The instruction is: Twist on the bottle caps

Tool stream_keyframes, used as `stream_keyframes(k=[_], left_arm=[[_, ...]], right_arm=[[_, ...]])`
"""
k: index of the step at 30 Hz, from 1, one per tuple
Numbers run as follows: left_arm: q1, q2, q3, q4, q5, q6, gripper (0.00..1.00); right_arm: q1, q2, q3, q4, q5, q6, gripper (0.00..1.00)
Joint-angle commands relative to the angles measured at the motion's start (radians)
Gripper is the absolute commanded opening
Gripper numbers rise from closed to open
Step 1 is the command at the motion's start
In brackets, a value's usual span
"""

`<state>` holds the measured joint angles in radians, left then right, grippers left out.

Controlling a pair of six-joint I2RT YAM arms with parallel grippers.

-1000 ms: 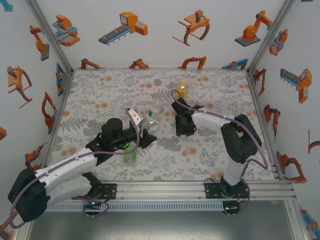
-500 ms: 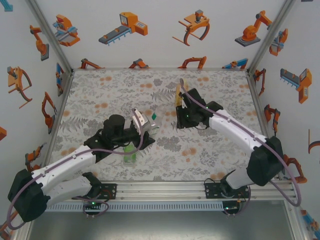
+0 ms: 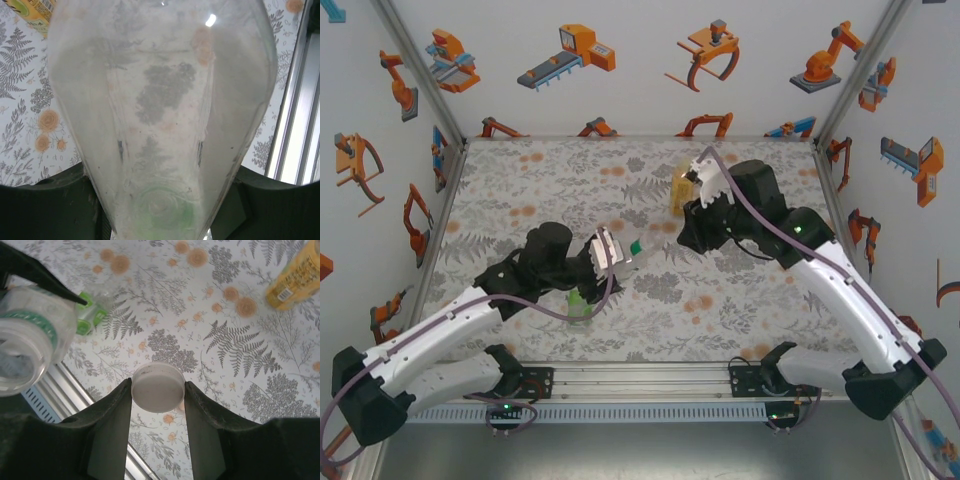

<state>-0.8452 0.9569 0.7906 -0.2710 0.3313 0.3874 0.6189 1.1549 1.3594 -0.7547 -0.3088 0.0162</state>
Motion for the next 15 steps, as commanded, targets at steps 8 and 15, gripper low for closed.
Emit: stream_keyframes(k=[8, 15], left_arm=[[-0.031, -0.057, 0.044, -0.081, -0.046, 0.110, 0.00], [-0.031, -0.068, 0.048, -0.086, -0.045, 0.110, 0.00]], right_arm=[[0.009, -0.107, -0.009, 0.129, -0.321, -0.071, 0.19], [0.034, -0.102, -0.009, 0.187, -0.459, -0.130, 0.19]])
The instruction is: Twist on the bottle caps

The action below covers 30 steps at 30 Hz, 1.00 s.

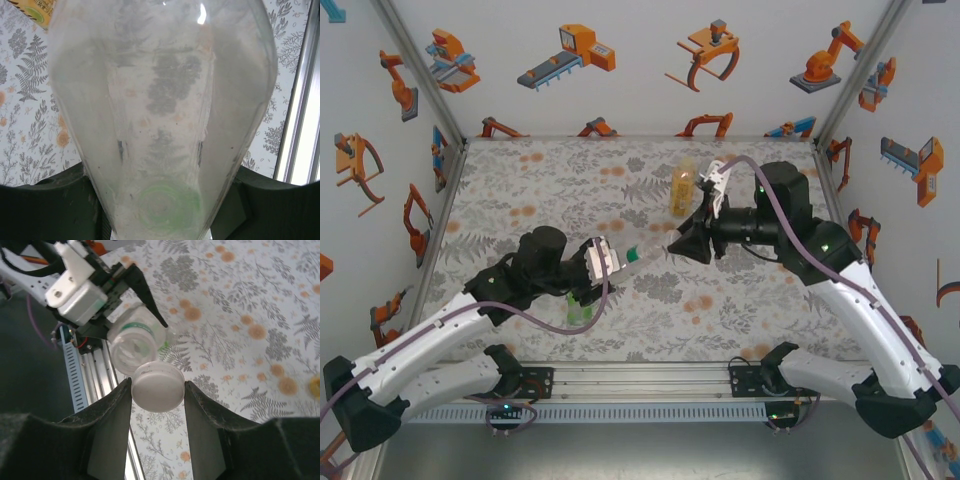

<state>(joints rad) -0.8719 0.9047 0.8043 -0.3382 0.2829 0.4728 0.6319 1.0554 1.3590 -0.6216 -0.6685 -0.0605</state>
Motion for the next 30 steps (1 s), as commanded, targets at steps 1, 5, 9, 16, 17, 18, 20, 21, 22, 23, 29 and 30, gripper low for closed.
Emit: stream_keyframes(k=[1, 5, 9, 16, 17, 18, 20, 21, 22, 23, 29, 30], left_arm=[[-0.005, -0.015, 0.036, -0.020, 0.008, 0.024, 0.00], [-0.004, -0.014, 0.033, -0.017, 0.017, 0.019, 0.00], [-0.004, -0.018, 0.030, -0.003, 0.021, 0.015, 0.00], [-0.005, -0.015, 0.042, -0.030, 0.042, 0.024, 0.00], [-0.004, -0.016, 0.041, -0.029, 0.043, 0.023, 0.00], [-0.004, -0.016, 0.039, -0.027, 0.043, 0.020, 0.00], [-0.004, -0.013, 0.042, -0.028, 0.050, 0.017, 0.00], [-0.004, -0.013, 0.044, -0.028, 0.053, 0.016, 0.00], [-0.004, -0.013, 0.045, -0.026, 0.054, 0.013, 0.00], [-0.004, -0.012, 0.042, -0.026, 0.057, 0.014, 0.00], [-0.004, -0.009, 0.040, -0.026, 0.064, 0.018, 0.00], [-0.004, -0.009, 0.039, -0.024, 0.065, 0.017, 0.00]], right_arm=[[0.029, 0.000, -0.009, 0.053, -0.098, -0.067, 0.19], [0.067, 0.014, -0.002, 0.035, -0.068, -0.128, 0.19], [0.086, 0.032, 0.004, 0.033, -0.043, -0.151, 0.19], [0.098, 0.058, 0.032, 0.021, -0.006, -0.165, 0.19], [0.098, 0.061, 0.035, 0.018, -0.006, -0.167, 0.19], [0.098, 0.064, 0.038, 0.014, -0.006, -0.171, 0.19], [0.100, 0.072, 0.049, -0.003, -0.010, -0.177, 0.19], [0.100, 0.076, 0.054, -0.015, -0.013, -0.183, 0.19], [0.101, 0.079, 0.059, -0.026, -0.014, -0.189, 0.19], [0.102, 0.082, 0.064, -0.037, -0.016, -0.196, 0.19], [0.106, 0.115, 0.112, -0.095, -0.051, -0.225, 0.16], [0.107, 0.120, 0.118, -0.102, -0.055, -0.229, 0.16]])
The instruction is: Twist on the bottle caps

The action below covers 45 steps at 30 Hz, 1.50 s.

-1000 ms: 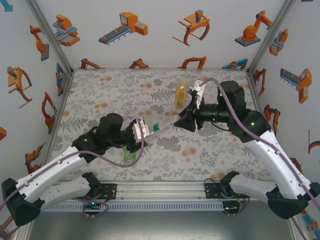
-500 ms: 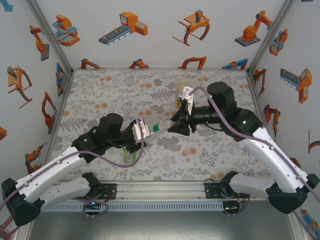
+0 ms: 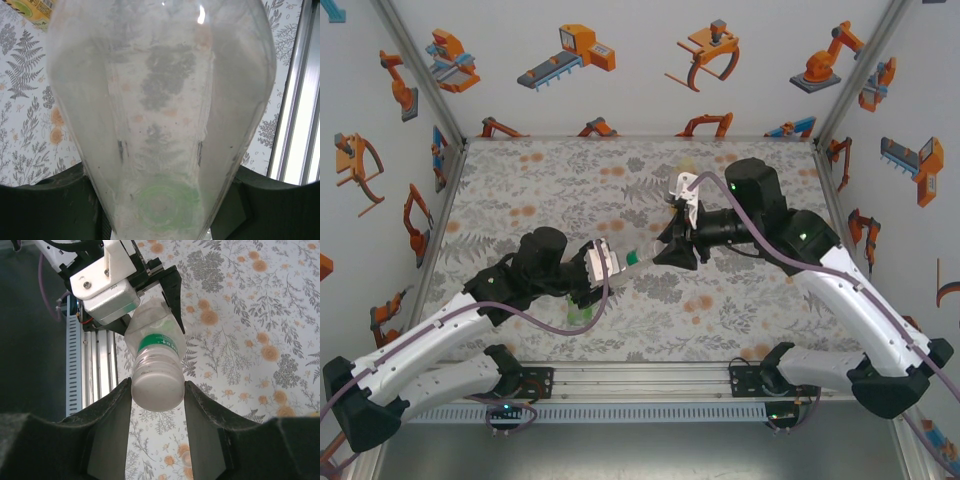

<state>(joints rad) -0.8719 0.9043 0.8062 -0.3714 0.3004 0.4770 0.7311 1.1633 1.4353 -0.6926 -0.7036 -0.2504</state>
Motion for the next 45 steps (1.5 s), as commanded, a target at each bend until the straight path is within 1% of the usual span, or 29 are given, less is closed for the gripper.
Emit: stream_keyframes(k=[1, 13, 21, 27, 31, 39, 45], left_arm=[[-0.004, -0.007, 0.037, 0.008, 0.049, 0.013, 0.00], [-0.004, -0.015, 0.034, 0.007, 0.048, 0.010, 0.00], [-0.005, -0.016, 0.028, 0.025, 0.059, 0.005, 0.00], [-0.006, -0.030, 0.023, 0.028, 0.044, -0.004, 0.00], [-0.004, -0.055, -0.001, 0.057, 0.034, -0.017, 0.00], [-0.005, -0.023, 0.021, 0.014, 0.061, -0.005, 0.00], [-0.005, -0.010, 0.030, 0.009, 0.079, 0.002, 0.00]], right_arm=[[0.009, 0.015, 0.050, -0.038, -0.020, -0.043, 0.16], [0.021, 0.055, 0.099, -0.108, -0.076, -0.081, 0.10], [0.030, 0.078, 0.122, -0.135, -0.083, -0.098, 0.09], [0.045, 0.092, 0.128, -0.152, -0.090, -0.120, 0.08], [0.059, 0.094, 0.126, -0.165, -0.078, -0.142, 0.07], [0.089, 0.097, 0.124, -0.150, -0.060, -0.158, 0.00], [0.114, 0.110, 0.147, -0.190, -0.041, -0.200, 0.00]])
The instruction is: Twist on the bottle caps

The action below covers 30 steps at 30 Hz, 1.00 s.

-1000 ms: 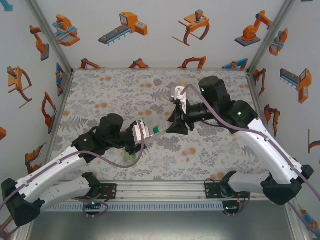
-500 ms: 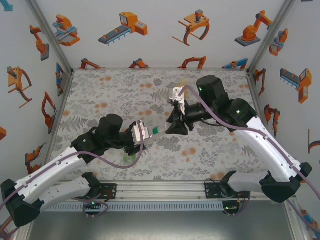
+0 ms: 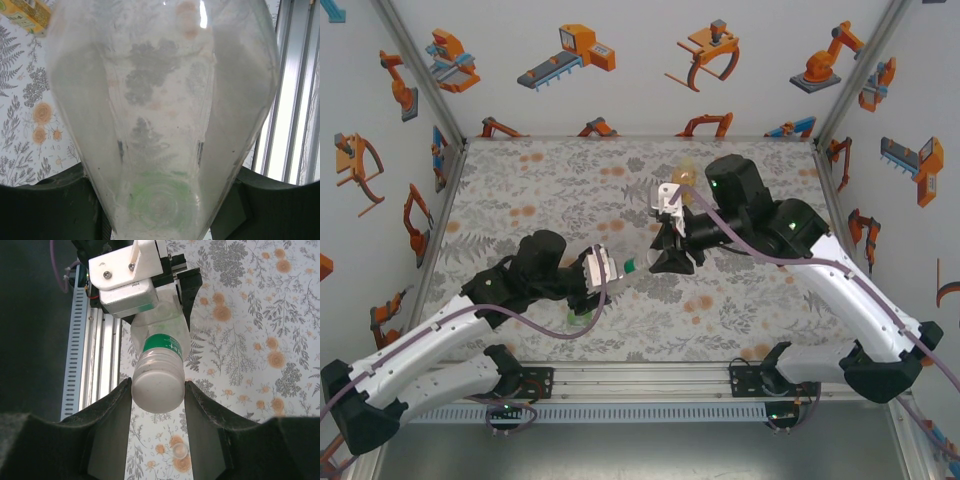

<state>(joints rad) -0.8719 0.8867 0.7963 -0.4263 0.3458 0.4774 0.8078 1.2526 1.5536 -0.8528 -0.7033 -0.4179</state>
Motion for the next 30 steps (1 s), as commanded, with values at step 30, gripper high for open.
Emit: stream_keyframes(k=[30], left_arm=[[0.045, 0.047, 0.080, 0.040, 0.288, -0.053, 0.00]], right_arm=[[0.119, 0.012, 0.044, -0.174, -0.015, -0.258, 0.00]])
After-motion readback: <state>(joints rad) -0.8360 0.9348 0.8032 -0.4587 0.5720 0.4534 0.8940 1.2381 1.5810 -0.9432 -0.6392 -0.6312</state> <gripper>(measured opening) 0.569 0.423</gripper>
